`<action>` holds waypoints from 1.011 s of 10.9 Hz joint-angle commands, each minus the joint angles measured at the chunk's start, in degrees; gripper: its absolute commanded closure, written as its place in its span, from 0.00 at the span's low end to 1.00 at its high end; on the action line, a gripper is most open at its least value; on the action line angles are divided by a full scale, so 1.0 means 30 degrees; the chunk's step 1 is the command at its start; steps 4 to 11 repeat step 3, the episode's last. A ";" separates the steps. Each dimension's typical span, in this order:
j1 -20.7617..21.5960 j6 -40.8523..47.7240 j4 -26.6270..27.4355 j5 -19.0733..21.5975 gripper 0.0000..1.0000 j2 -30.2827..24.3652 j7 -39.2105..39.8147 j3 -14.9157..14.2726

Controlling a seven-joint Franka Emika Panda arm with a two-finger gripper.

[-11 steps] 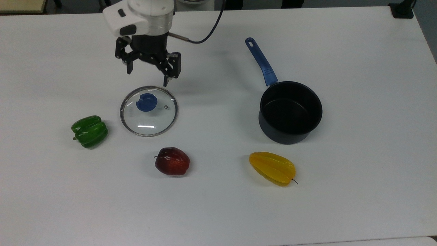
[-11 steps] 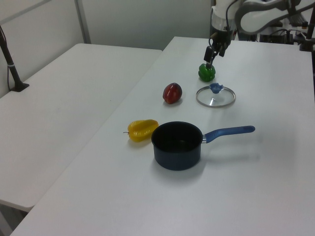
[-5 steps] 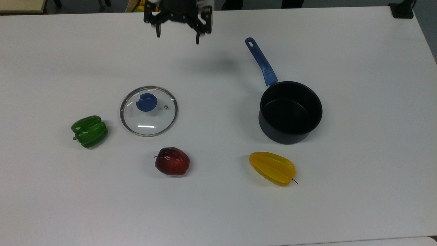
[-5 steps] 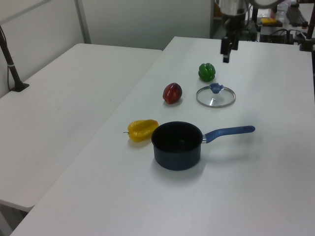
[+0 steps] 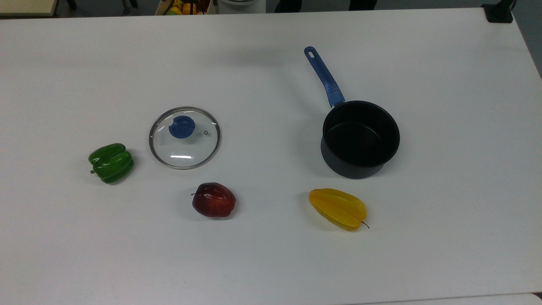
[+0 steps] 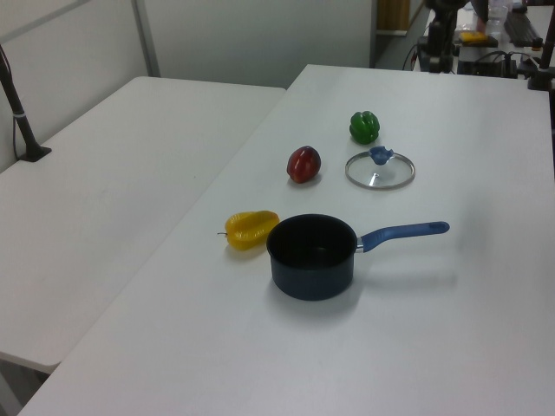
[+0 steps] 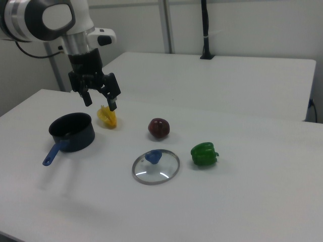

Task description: Open lid

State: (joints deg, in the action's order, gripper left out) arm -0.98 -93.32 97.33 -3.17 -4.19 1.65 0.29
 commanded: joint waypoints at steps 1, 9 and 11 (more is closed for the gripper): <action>0.2245 0.0697 -0.0215 0.0180 0.00 -0.0186 0.0244 -0.2047; 0.3402 0.0929 -0.0448 0.0207 0.00 -0.0156 0.0213 -0.3200; 0.3402 0.0929 -0.0448 0.0207 0.00 -0.0156 0.0213 -0.3200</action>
